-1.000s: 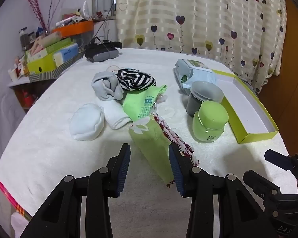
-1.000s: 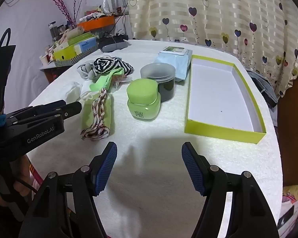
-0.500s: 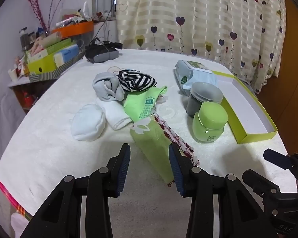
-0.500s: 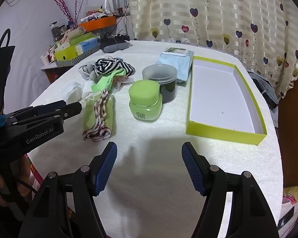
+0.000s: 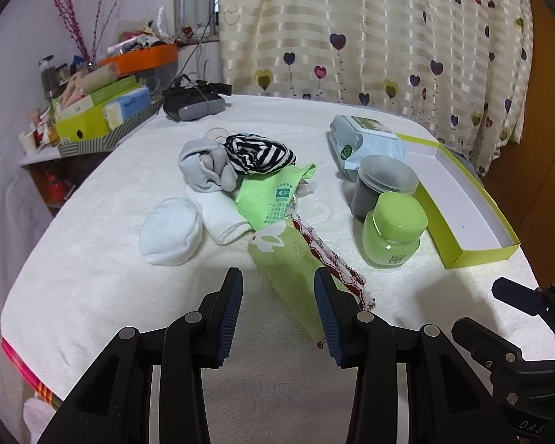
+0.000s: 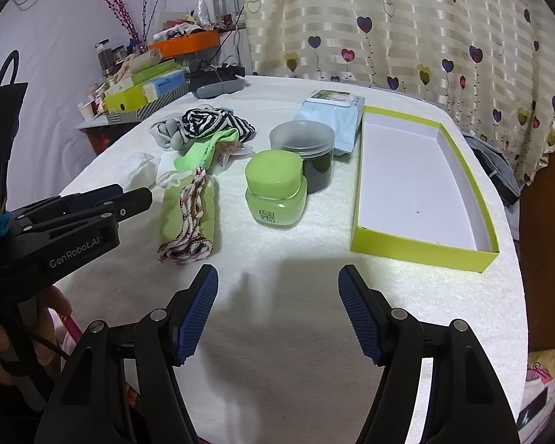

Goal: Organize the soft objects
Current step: 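Move the right gripper toward the green towel with red-white rope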

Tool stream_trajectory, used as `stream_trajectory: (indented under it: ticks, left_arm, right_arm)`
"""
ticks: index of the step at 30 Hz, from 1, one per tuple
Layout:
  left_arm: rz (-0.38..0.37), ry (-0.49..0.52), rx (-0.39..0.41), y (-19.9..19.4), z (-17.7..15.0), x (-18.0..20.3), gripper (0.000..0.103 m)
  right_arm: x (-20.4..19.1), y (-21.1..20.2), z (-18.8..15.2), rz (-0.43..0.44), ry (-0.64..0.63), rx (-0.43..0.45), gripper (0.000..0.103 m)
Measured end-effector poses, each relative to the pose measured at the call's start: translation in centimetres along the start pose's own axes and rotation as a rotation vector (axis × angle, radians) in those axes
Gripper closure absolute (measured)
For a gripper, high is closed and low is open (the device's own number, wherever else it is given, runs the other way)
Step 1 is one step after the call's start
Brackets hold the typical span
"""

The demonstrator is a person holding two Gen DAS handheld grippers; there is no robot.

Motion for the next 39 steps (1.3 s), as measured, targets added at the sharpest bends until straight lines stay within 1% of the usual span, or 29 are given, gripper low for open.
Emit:
stream_trajectory:
  ticks: [8, 17, 19, 32, 33, 39]
  left_arm:
    - [-0.007, 0.003, -0.005, 0.0, 0.0, 0.1, 0.064]
    - [-0.005, 0.002, -0.005, -0.1, -0.1, 0.2, 0.064]
    - [-0.008, 0.002, -0.005, -0.2, -0.1, 0.3, 0.064]
    - [-0.011, -0.013, -0.001, -0.6, -0.3, -0.2, 0.064]
    - [-0.01, -0.012, -0.001, -0.6, -0.3, -0.2, 0.064]
    - [-0.018, -0.007, 0.0, -0.7, -0.2, -0.1, 0.064]
  right_arm:
    - [0.2, 0.1, -0.3, -0.001, 0.001, 0.002, 0.035]
    - [-0.5, -0.1, 0.1, 0.003, -0.004, 0.005, 0.035]
    - [0.2, -0.1, -0.2, 0.005, -0.002, 0.005, 0.035]
    - [0.0, -0.5, 0.9, 0.011, 0.0, 0.016, 0.035]
    - [-0.3, -0.5, -0.2, 0.009, -0.004, 0.016, 0.035]
    - [-0.4, -0.6, -0.1, 0.017, -0.009, 0.022, 0.035]
Point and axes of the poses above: each gripper's, at about its wrist camera, not at the fingertips, and y roughly the way its jaws point, x to its right, z to its top, the point moved 6 cm from there along y, roughly the way its jaws point, and after that the axes turned 9 degrees about z, right-handed, at the moved point
